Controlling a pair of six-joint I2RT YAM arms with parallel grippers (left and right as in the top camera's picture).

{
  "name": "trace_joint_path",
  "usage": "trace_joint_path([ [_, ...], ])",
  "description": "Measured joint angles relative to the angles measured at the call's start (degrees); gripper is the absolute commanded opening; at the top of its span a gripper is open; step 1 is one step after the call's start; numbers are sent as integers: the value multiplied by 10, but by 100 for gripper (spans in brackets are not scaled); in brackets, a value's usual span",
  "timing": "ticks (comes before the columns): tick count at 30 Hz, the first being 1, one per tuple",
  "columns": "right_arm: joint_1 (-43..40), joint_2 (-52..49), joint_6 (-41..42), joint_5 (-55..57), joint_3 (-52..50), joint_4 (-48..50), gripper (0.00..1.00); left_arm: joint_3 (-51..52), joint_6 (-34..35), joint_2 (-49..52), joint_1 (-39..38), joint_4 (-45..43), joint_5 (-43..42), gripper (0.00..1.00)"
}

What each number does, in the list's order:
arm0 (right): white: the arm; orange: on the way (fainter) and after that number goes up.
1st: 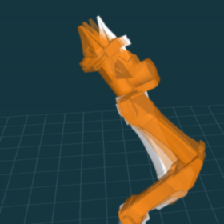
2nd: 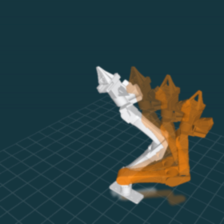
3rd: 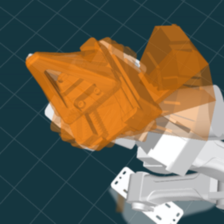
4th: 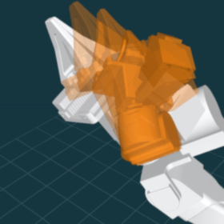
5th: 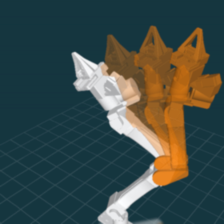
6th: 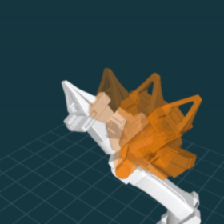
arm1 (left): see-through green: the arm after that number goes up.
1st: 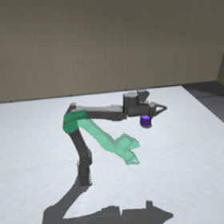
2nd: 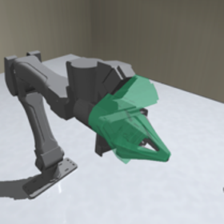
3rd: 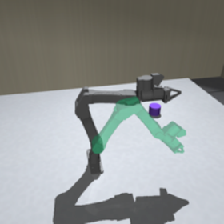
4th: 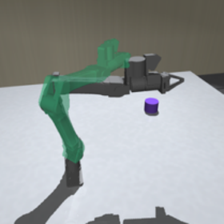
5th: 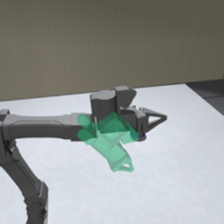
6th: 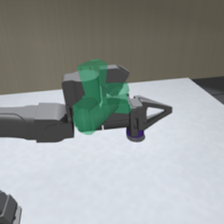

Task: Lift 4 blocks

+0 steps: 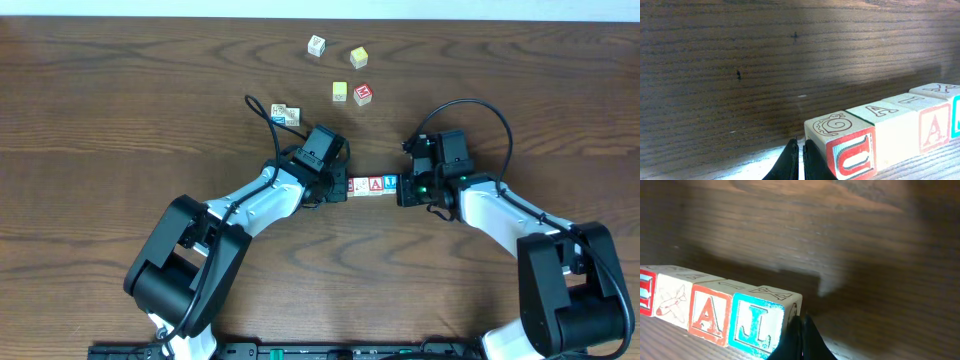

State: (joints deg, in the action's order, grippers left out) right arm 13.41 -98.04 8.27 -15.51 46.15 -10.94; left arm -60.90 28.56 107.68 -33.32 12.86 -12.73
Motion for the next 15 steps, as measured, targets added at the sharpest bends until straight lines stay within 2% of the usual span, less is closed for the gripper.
trace_joint_path([
  [15,0,0,4,-1,0,9,1,0,0,0,0,0,0,7],
])
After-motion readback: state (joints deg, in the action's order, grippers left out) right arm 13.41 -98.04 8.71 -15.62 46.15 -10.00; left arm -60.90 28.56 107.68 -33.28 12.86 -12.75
